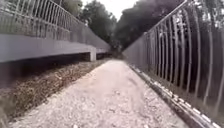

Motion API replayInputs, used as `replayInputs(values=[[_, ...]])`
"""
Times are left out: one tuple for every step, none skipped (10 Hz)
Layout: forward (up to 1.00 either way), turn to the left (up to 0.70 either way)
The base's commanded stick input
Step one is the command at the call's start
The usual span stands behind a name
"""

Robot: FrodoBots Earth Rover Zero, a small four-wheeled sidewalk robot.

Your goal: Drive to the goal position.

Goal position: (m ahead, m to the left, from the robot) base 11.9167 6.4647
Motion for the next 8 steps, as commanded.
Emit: replayInputs(values=[[0.5,0.0],[0.5,0.0],[0.5,0.0],[0.5,0.0],[0.5,0.0],[0.5,0.0],[0.5,0.0],[0.5,0.0]])
